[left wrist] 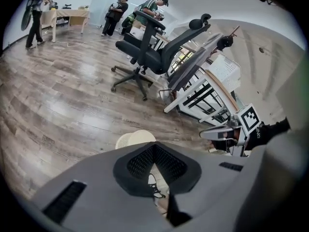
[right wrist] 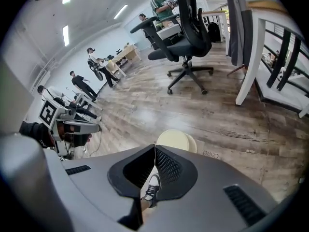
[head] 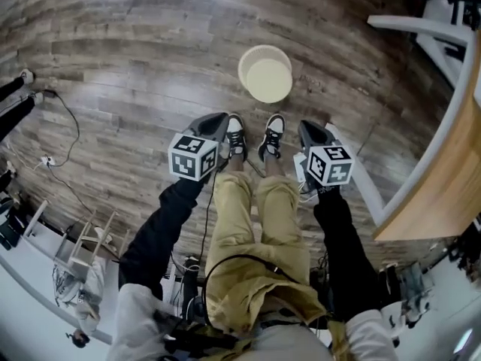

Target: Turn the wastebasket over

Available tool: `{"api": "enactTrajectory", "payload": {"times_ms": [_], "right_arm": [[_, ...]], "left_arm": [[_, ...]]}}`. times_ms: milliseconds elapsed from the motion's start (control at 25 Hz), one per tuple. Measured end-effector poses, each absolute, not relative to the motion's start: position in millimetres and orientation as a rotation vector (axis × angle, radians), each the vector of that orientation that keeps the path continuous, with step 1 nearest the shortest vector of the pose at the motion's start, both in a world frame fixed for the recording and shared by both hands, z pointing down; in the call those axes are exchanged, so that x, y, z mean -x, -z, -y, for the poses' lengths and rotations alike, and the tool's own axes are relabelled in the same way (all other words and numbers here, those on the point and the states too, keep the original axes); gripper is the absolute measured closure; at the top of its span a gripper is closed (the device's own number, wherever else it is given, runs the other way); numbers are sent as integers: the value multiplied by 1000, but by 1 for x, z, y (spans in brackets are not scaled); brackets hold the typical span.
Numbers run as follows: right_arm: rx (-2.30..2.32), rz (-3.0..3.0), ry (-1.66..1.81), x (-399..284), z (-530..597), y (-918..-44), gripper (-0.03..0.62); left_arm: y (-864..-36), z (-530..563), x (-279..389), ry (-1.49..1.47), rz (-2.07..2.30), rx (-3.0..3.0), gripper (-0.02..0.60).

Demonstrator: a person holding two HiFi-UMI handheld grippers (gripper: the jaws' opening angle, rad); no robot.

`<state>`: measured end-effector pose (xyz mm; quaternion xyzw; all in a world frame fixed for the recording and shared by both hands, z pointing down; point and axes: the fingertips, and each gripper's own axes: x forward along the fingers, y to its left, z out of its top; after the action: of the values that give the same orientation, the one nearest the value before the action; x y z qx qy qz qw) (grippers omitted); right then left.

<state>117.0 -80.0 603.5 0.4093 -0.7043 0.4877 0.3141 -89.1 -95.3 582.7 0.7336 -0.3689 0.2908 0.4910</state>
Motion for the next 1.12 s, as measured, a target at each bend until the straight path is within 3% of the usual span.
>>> {"api": "enactTrajectory", "payload": {"times_ms": [720, 1120], "right_arm": [[-1152, 1755, -1289, -135, 141, -793, 574], [-1287, 1646, -1413, -169, 165, -880, 572]], "left_arm": [[-767, 152, 61, -766, 957, -1676, 581], [-871, 169, 77, -764, 1023, -1541, 581]]}}
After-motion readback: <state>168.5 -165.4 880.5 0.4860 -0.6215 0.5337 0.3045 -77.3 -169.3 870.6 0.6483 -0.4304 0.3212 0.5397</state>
